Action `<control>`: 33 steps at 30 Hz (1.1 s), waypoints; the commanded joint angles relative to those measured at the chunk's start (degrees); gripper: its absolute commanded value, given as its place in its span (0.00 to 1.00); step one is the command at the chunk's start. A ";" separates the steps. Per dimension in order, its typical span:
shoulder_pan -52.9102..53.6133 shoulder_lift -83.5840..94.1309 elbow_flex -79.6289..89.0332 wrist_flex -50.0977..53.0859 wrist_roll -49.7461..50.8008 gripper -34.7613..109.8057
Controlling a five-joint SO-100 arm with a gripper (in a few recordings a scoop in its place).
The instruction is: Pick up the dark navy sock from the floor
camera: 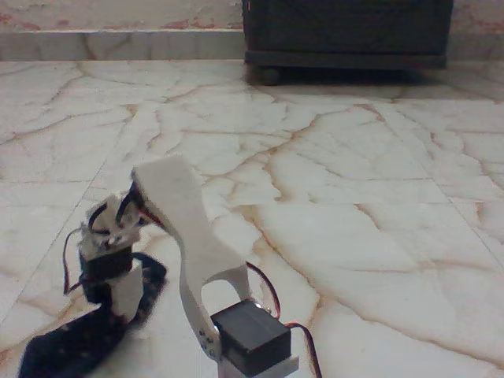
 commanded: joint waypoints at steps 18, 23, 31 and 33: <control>22.85 54.40 41.40 0.97 -28.74 0.24; 26.46 64.16 47.37 0.97 -32.34 0.24; 31.29 83.06 67.85 -14.68 -37.18 0.24; 32.26 86.92 70.05 -15.21 -37.71 0.24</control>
